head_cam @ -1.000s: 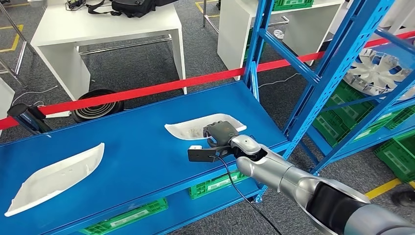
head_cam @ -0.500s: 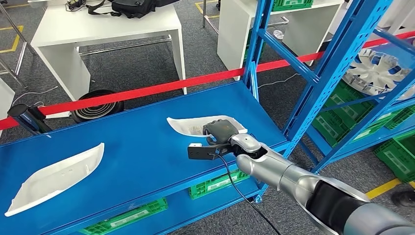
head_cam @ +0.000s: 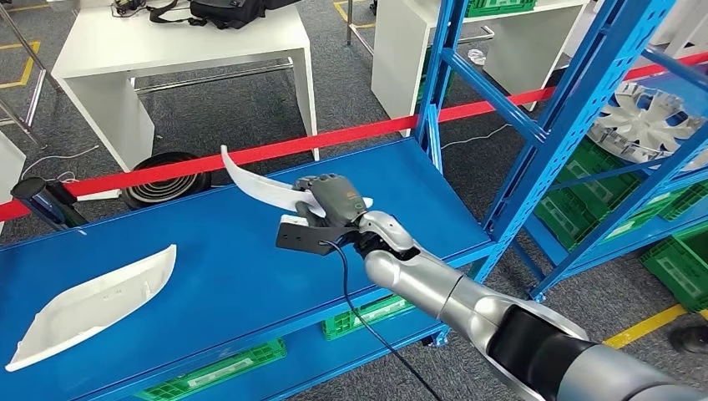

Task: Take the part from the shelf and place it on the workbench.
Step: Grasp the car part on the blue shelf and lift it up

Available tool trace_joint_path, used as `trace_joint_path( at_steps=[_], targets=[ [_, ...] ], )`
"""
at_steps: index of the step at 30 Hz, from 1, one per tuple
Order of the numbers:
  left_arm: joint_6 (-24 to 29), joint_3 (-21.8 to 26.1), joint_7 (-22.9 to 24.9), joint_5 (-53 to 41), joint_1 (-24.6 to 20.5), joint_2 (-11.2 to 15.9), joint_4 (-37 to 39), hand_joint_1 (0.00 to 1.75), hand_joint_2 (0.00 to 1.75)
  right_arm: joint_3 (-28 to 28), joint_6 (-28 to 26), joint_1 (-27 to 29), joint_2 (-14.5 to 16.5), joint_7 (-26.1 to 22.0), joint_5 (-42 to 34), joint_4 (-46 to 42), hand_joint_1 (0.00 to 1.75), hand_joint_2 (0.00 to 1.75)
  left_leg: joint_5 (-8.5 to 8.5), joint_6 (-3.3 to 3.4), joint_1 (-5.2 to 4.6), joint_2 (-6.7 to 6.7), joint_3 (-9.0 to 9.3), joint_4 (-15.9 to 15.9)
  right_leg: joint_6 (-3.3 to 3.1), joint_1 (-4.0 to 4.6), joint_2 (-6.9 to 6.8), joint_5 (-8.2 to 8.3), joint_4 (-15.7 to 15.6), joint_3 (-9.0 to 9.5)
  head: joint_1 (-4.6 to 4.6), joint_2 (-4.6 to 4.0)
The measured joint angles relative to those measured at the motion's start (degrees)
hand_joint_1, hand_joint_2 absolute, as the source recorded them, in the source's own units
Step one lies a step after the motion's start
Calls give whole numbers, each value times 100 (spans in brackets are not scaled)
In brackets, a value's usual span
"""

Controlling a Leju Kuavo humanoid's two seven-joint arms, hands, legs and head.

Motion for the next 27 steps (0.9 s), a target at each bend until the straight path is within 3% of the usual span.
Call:
trace_joint_path(
  at_steps=[10, 18, 20, 23, 24, 25, 27],
  targets=[
    [-113, 2, 303, -26, -30, -3, 0, 0, 175, 153, 85, -91, 586, -353, 103, -1552, 175, 175, -19, 1, -12, -11, -2, 6, 8, -17, -8, -11, -4, -4, -1, 0],
    [-91, 3, 385, -15, -46, -4, 0, 0, 175, 579, 273, -56, 730, -610, 116, -2312, 175, 175, -35, 93, -39, 2, 7, 14, 95, -68, -3, -43, 12, 15, -1, 0],
    [-81, 7, 387, -15, -56, -6, 0, 0, 175, 669, 331, -61, 765, -629, 82, -2445, 175, 175, -6, 130, -9, 20, 17, -24, 125, -69, -9, -239, 286, -98, 9, 0],
    [-76, 28, 389, -15, -63, -9, 1, 0, 175, 775, 380, -19, 799, -605, 72, -2537, 175, 175, 4, 147, 0, 40, -7, -23, 159, -78, -14, -770, 1388, -624, 18, 1],
    [-76, 38, 390, -15, -63, -9, 2, 0, 175, 803, 389, 6, 805, -592, 73, -2544, 175, 175, 5, 145, 0, 44, -19, -12, 164, -83, -14, -818, 1642, -753, 17, 1],
    [-76, 46, 391, -15, -64, -9, 2, 0, 175, 824, 392, 24, 808, -581, 76, -2547, 175, 175, 7, 141, 2, 45, -33, 4, 163, -89, -14, -747, 1683, -780, 18, 1],
    [-76, 52, 392, -16, -67, -11, 2, 0, 175, 851, 395, 34, 820, -567, 85, -2563, 175, 175, 13, 120, 9, 44, -64, 49, 147, -99, -18, -358, 1096, -499, 19, 0]
  ],
)
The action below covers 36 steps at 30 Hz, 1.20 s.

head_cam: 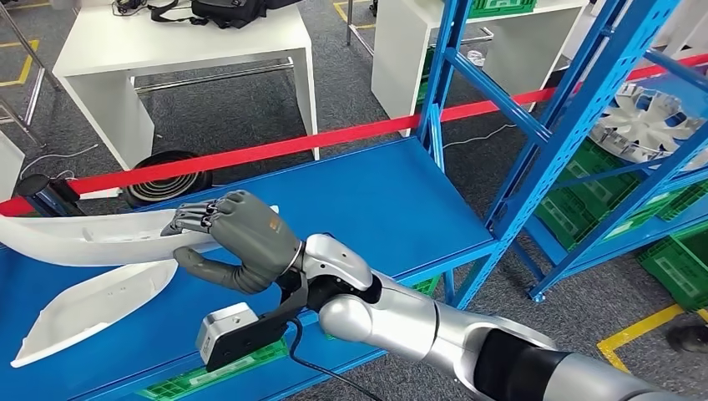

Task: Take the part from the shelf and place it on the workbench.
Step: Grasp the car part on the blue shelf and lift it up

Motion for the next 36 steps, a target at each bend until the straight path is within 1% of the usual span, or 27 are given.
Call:
trace_joint_path(
  at_steps=[2, 3, 6, 7, 8, 9, 11, 12, 13, 14, 16, 17, 18, 19, 21, 22, 23, 24, 26, 27, 28, 29, 30, 31, 33, 34, 36],
  targets=[
    [0, 9, 0, -1, -5, -1, 0, 0, 175, 19, 0, -3, 21, 5, 8, -28, 175, 175, 21, -59, 0, -9, -33, 36, -52, 19, 1, 279, -675, 329, -1, 0],
    [-1, 17, 1, -1, -7, 0, 0, 0, 175, 28, 0, -7, 31, 9, 13, -40, 175, 175, 40, -101, -2, -14, -46, 46, -92, 36, 4, 321, -838, 391, -1, 0],
    [0, 35, 15, -3, -10, 2, 1, 0, 175, 50, 8, -23, 78, 48, 59, -62, 175, 175, 112, -247, 5, -17, -83, 28, -231, 57, 12, 391, -901, 323, -4, 0],
    [0, 38, 22, -4, -11, 4, 1, 0, 175, 54, 21, -32, 106, 70, 81, -64, 175, 175, 57, -285, 11, -15, -120, 66, -281, 49, 8, 439, -915, 291, -7, 0],
    [0, 40, 29, -5, -13, 7, 1, 0, 175, 55, 39, -45, 137, 93, 98, -64, 175, 175, -84, -314, 16, -14, -180, 198, -328, 37, 1, 493, -935, 252, -12, 0],
    [-1, 42, 32, -7, -17, 10, 1, 0, 175, 56, 58, -56, 167, 112, 111, -64, 175, 175, -304, -334, 25, -12, -268, 441, -362, 32, -6, 545, -946, 204, -15, 1],
    [-5, 44, 31, -15, -31, 15, 0, 0, 175, 58, 85, -65, 211, 142, 125, -64, 175, 175, -791, -372, 26, -11, -468, 1152, -389, 42, -13, 636, -942, 83, -22, 1],
    [-8, 44, 31, -22, -37, 17, 0, 0, 175, 60, 90, -64, 222, 149, 129, -64, 175, 175, -918, -387, 27, -10, -511, 1433, -386, 46, -18, 682, -935, 17, -21, 1],
    [-11, 45, 31, -31, -41, 18, 0, 0, 175, 61, 92, -64, 227, 154, 133, -64, 175, 175, -934, -395, 27, -9, -470, 1549, -380, 49, -22, 727, -926, -50, -21, 0],
    [-13, 45, 31, -39, -42, 18, 0, 0, 175, 63, 94, -64, 229, 154, 135, -64, 175, 175, -849, -395, 29, -9, -327, 1452, -369, 49, -24, 769, -913, -114, -21, 0],
    [-15, 45, 31, -54, -46, 18, -1, 0, 175, 65, 93, -70, 234, 153, 136, -64, 175, 175, -635, -374, 33, -9, 196, 734, -333, 49, -23, 839, -876, -224, -21, 0],
    [-24, 45, 32, -67, -49, 19, -1, 0, 175, 65, 91, -74, 238, 164, 142, -64, 175, 175, -580, -348, 23, -15, 437, 377, -304, 54, -21, 874, -858, -267, -17, 0],
    [-38, 45, 40, -94, -53, 19, -1, 0, 175, 67, 82, -75, 244, 193, 160, -63, 175, 175, -568, -321, 12, -21, 587, 114, -270, 61, -21, 908, -845, -295, -15, 0],
    [-62, 44, 60, -140, -58, 20, -1, 0, 175, 68, 64, -69, 249, 243, 194, -63, 175, 175, -583, -286, -1, -26, 641, -3, -234, 67, -20, 945, -842, -311, -11, 0],
    [-107, 35, 103, -256, -62, 22, -1, 0, 175, 72, 9, -21, 250, 373, 291, -66, 175, 175, -523, -201, -4, -21, 586, -21, -164, 71, -18, 1007, -855, -323, -8, 0],
    [-125, 30, 114, -312, -65, 27, -1, 0, 175, 72, -18, 21, 248, 429, 336, -74, 175, 175, -480, -150, 4, -8, 557, -25, -132, 66, -14, 964, -825, -351, -5, 0],
    [-138, 24, 112, -360, -69, 37, -2, 0, 175, 72, -34, 63, 245, 473, 373, -85, 175, 175, -426, -98, 14, 7, 514, -36, -103, 60, -11, 827, -719, -406, 0, 0],
    [-155, 14, 107, -404, -73, 46, -2, 0, 175, 72, -40, 99, 242, 517, 403, -99, 175, 175, -364, -56, 22, 24, 459, -44, -78, 53, -9, 599, -499, -494, 5, 0],
    [-201, -23, 102, -472, -80, 69, -2, 0, 175, 72, -15, 144, 242, 636, 461, -123, 175, 175, -246, -20, 16, 39, 315, -36, -46, 48, -9, 67, 190, -708, 13, 0],
    [-224, -44, 103, -487, -80, 77, -2, 0, 175, 72, 10, 161, 246, 712, 494, -134, 175, 175, -188, -20, 12, 44, 232, -27, -39, 48, -9, -82, 517, -775, 14, 0],
    [-244, -59, 102, -486, -80, 86, -2, 0, 175, 72, 43, 175, 254, 791, 533, -152, 175, 175, -134, -22, 9, 49, 149, -14, -41, 50, -9, -104, 699, -766, 14, 0],
    [-257, -67, 98, -472, -79, 95, -2, 0, 175, 72, 79, 187, 263, 869, 573, -188, 175, 175, -84, -29, 7, 54, 67, 4, -53, 52, -10, -18, 684, -656, 14, 0],
    [-266, -69, 87, -450, -78, 102, -2, 0, 175, 72, 117, 197, 274, 942, 611, -245, 175, 175, -38, -38, 4, 56, -11, 24, -76, 57, -10, 127, 456, -435, 14, 0],
    [-272, -69, 72, -425, -76, 107, -2, 0, 175, 72, 151, 202, 283, 1001, 642, -317, 175, 175, 4, -51, 3, 57, -73, 44, -112, 68, -10, 236, 75, -135, 14, 0],
    [-274, -69, 41, -368, -63, 107, -3, 0, 175, 68, 190, 225, 290, 1068, 673, -473, 175, 175, 86, -100, -5, 52, -145, 61, -174, 106, -11, 272, -675, 372, 14, 0],
    [-274, -68, 25, -338, -53, 106, -3, 0, 175, 65, 197, 249, 288, 1078, 682, -538, 175, 175, 129, -136, 0, 51, -153, 54, -197, 128, -8, 241, -878, 487, 22, 0],
    [-268, -67, -2, -281, -24, 104, -2, 0, 175, 58, 203, 330, 278, 1069, 700, -627, 175, 175, 230, -218, 8, 49, -154, 2, -239, 145, -1, 299, -969, 475, 35, 0]
  ],
)
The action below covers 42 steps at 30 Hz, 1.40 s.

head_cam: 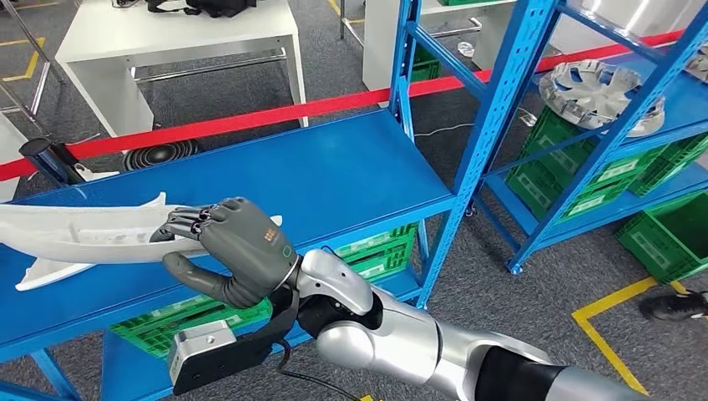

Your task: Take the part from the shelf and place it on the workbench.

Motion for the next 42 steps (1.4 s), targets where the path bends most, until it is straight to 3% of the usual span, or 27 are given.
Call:
trace_joint_path(
  at_steps=[2, 3, 5, 6, 7, 9, 10, 11, 13, 14, 16, 17, 18, 21, 22, 23, 24, 26, 28, 29, 32, 34, 36, 37, 38, 40, 42],
  targets=[
    [4, 3, -17, 37, 27, 7, 3, 0, 175, -2, -1, 68, -11, -41, 18, -34, 175, 175, -98, -62, 6, -14, -60, 56, -76, -30, -12, 123, -61, -71, -2, 0],
    [4, 5, -19, 52, 38, 13, 5, 0, 175, -2, -7, 89, -16, -67, 26, -37, 175, 175, -306, -90, 7, -21, -121, 220, -111, -52, -19, 199, -88, -133, -13, 0],
    [3, 10, -24, 89, 45, 26, 6, 0, 175, -2, -23, 114, -27, -133, 27, -15, 175, 175, -891, -138, 20, -29, -266, 849, -147, -66, -25, 334, -95, -282, -30, 0],
    [2, 13, -33, 107, 47, 32, 5, 0, 175, -2, -29, 121, -36, -163, 22, 7, 175, 175, -1087, -162, 23, -28, -309, 1203, -144, -67, -27, 402, -89, -369, -35, 0],
    [2, 14, -44, 122, 50, 37, 4, 0, 175, -3, -33, 125, -46, -186, 14, 32, 175, 175, -1136, -179, 25, -28, -302, 1455, -135, -69, -30, 470, -77, -459, -33, 0],
    [2, 16, -63, 132, 53, 38, 2, 0, 175, -5, -35, 122, -65, -205, -4, 76, 175, 175, -907, -195, 34, -26, -50, 1443, -104, -76, -34, 592, -42, -640, -33, 0],
    [2, 16, -62, 131, 57, 38, 1, 0, 175, -9, -35, 119, -69, -207, -15, 89, 175, 175, -768, -198, 43, -27, 204, 1161, -81, -81, -34, 646, -18, -723, -33, 0],
    [2, 16, -58, 131, 62, 34, -1, 0, 175, -14, -36, 115, -72, -208, -24, 97, 175, 175, -738, -200, 45, -31, 509, 763, -52, -79, -32, 693, 10, -795, -33, 0],
    [-2, 16, -47, 130, 69, 27, -1, 0, 175, -27, -40, 112, -78, -208, -33, 103, 175, 175, -847, -146, 28, -52, 921, 102, 14, -66, -35, 792, 46, -885, -27, 0],
    [-4, 16, -43, 130, 71, 22, -1, 0, 175, -32, -45, 113, -83, -208, -33, 108, 175, 175, -908, -101, 9, -61, 978, -47, 49, -59, -40, 848, 42, -906, -22, 0],
    [-7, 16, -29, 136, 75, 14, 2, 0, 175, -34, -52, 116, -98, -201, -30, 126, 175, 175, -849, 23, 2, -51, 889, -81, 117, -68, -46, 925, 27, -935, -22, 0],
    [-6, 17, -22, 142, 76, 10, 3, 0, 175, -34, -56, 116, -104, -186, -27, 137, 175, 175, -795, 85, 5, -37, 849, -81, 153, -77, -43, 846, 78, -975, -22, 0],
    [-4, 19, -14, 148, 77, 10, 3, 0, 175, -34, -56, 115, -109, -169, -23, 146, 175, 175, -731, 143, 12, -19, 796, -87, 185, -87, -38, 649, 235, -1042, -24, 0],
    [2, 40, -4, 190, 71, 20, 2, 0, 175, -35, -17, 97, -111, -133, -20, 174, 175, 175, -526, 221, 2, 7, 557, -71, 245, -94, -33, -174, 1254, -1317, -22, 0],
    [2, 57, -7, 217, 71, 21, 2, 0, 175, -35, 6, 80, -111, -144, -26, 200, 175, 175, -463, 222, -3, 9, 462, -57, 248, -93, -32, -267, 1550, -1351, -22, 0],
    [5, 80, -13, 249, 71, 21, 2, 0, 175, -34, 24, 54, -108, -171, -33, 237, 175, 175, -402, 220, -8, 11, 364, -39, 242, -91, -32, -227, 1693, -1308, -21, 0],
    [14, 109, -26, 287, 72, 21, 2, 0, 175, -32, 36, 15, -104, -219, -39, 286, 175, 175, -345, 213, -13, 13, 268, -17, 224, -89, -32, -88, 1624, -1160, -21, 0],
    [40, 167, -62, 357, 73, 17, -1, 0, 175, -20, 33, -93, -82, -349, -48, 398, 175, 175, -241, 187, -22, 12, 103, 29, 152, -68, -29, 128, 962, -604, -22, 0],
    [67, 220, -85, 417, 76, 9, -3, 0, 175, -4, 13, -217, -44, -468, -73, 508, 175, 175, -146, 135, -29, 11, 13, 44, 80, -34, -24, 64, 228, -117, -25, 1],
    [80, 249, -88, 438, 78, 5, -3, 0, 175, 2, 3, -280, -22, -512, -94, 568, 175, 175, -93, 100, -25, 12, -6, 33, 54, -14, -22, 8, 41, -23, -24, 1],
    [108, 310, -84, 458, 86, 4, 3, 0, 175, 14, -11, -433, 34, -575, -161, 757, 175, 175, -18, -11, -9, 1, -62, 6, -22, -21, -39, 143, -66, -84, -23, 0],
    [113, 330, -76, 453, 86, 7, 5, 0, 175, 18, -16, -505, 72, -571, -188, 842, 175, 175, -371, -72, -5, -16, -182, 287, -89, -59, -64, 280, -103, -193, -31, 0],
    [114, 341, -69, 436, 76, 13, 4, 0, 175, 20, -27, -543, 94, -541, -203, 898, 175, 175, -917, -122, 5, -21, -334, 953, -120, -59, -75, 401, -94, -341, -35, 0],
    [114, 342, -62, 423, 70, 16, 3, 0, 175, 20, -37, -548, 97, -520, -208, 922, 175, 175, -1067, -143, 10, -21, -373, 1290, -118, -59, -79, 462, -83, -426, -33, 0],
    [114, 343, -53, 414, 64, 20, 2, 0, 175, 20, -50, -548, 97, -497, -209, 941, 175, 175, -1087, -160, 16, -21, -356, 1515, -110, -62, -83, 523, -67, -515, -33, 0],
    [113, 343, -25, 397, 55, 27, 0, 0, 175, 20, -81, -547, 97, -457, -208, 961, 175, 175, -819, -188, 40, -20, -78, 1424, -78, -77, -86, 636, -19, -702, -33, 0],
    [112, 341, -4, 384, 51, 27, -1, 0, 175, 20, -114, -545, 97, -422, -206, 962, 175, 175, -691, -212, 59, -30, 460, 733, -21, -87, -80, 728, 46, -856, -34, 0]
  ],
)
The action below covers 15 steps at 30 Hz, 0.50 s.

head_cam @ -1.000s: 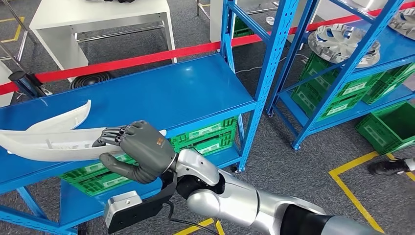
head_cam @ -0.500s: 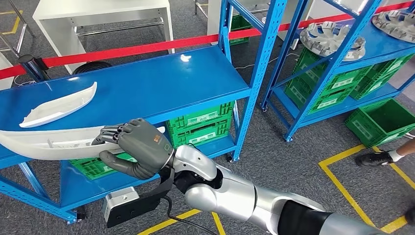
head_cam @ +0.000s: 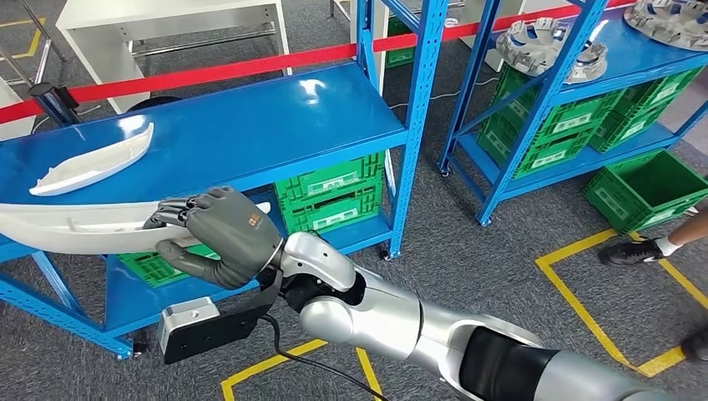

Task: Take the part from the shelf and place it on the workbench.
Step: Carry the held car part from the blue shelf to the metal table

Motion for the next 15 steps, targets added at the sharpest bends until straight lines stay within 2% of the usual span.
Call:
trace_joint_path(
  at_steps=[1, 2, 3, 5, 6, 7, 8, 9, 10, 11, 12, 13, 14, 15],
  targets=[
    [-1, 0, 3, -10, -1, -3, 1, 0, 175, 0, -20, 7, -1, 11, 6, 0, 175, 175, -61, 21, -6, -14, 229, -351, 35, 3, 1, 47, 25, -52, 4, 0],
    [-1, 0, 3, -21, -2, -6, 1, 0, 175, 1, -42, 21, -2, 18, 16, 1, 175, 175, -148, 55, -16, -27, 364, -601, 67, 9, 2, 98, 36, -86, 9, 0],
    [-1, 0, 3, -32, -1, -9, 1, 0, 175, 1, -69, 43, -3, 22, 34, 5, 175, 175, -202, 109, -39, -38, 414, -726, 102, 13, 0, 154, 28, -105, 14, 0],
    [-1, 0, 3, -53, 11, -12, 4, 0, 175, 2, -123, 110, -20, 25, 73, 25, 175, 175, -137, 242, -44, -25, 338, -762, 168, 0, 2, 212, 12, -130, 15, 0],
    [-1, 1, 4, -67, 15, -10, 5, 0, 175, 2, -144, 145, -37, 29, 89, 38, 175, 175, -80, 306, -42, -11, 296, -767, 202, -10, 6, 103, 79, -167, 15, 1],
    [-3, 1, 5, -79, 18, -8, 7, 0, 175, 2, -160, 173, -58, 33, 97, 51, 175, 175, -11, 361, -35, 5, 236, -774, 230, -17, 13, -119, 253, -230, 17, 1],
    [-8, 2, 7, -90, 16, -5, 8, 0, 175, 2, -175, 197, -78, 36, 104, 62, 175, 175, 59, 397, -33, 19, 168, -772, 252, -22, 20, -426, 534, -312, 17, 1],
    [-17, 2, 12, -103, 15, -2, 7, 0, 175, 2, -191, 222, -94, 42, 111, 69, 175, 175, 130, 417, -38, 24, 80, -768, 267, -20, 23, -735, 906, -399, 24, 1],
    [-31, 1, 21, -115, 15, -2, 7, 0, 175, 2, -208, 253, -108, 50, 120, 74, 175, 175, 202, 424, -44, 31, -14, -760, 274, -19, 25, -947, 1283, -463, 23, 0],
    [-45, 1, 31, -130, 15, -2, 7, 0, 175, 2, -223, 292, -122, 59, 133, 76, 175, 175, 271, 426, -50, 35, -113, -749, 271, -16, 28, -1016, 1565, -473, 22, 0],
    [-64, 0, 42, -148, 15, -2, 7, 0, 175, 2, -236, 334, -136, 69, 146, 76, 175, 175, 338, 425, -55, 39, -213, -734, 257, -11, 30, -955, 1691, -404, 24, 0],
    [-92, 0, 58, -165, 14, -1, 7, 0, 175, 2, -246, 371, -149, 76, 156, 76, 175, 175, 401, 420, -60, 41, -309, -715, 233, -4, 32, -807, 1616, -239, 24, 1],
    [-125, 0, 75, -179, 9, 0, 7, 0, 175, 2, -256, 401, -160, 77, 165, 74, 175, 175, 459, 411, -64, 42, -395, -698, 199, 8, 34, -659, 1351, 21, 24, 1],
    [-161, 0, 92, -196, 2, 0, 5, 0, 175, 2, -269, 422, -169, 77, 168, 66, 175, 175, 515, 397, -71, 40, -463, -684, 152, 27, 34, -628, 941, 343, 25, 1]
  ],
)
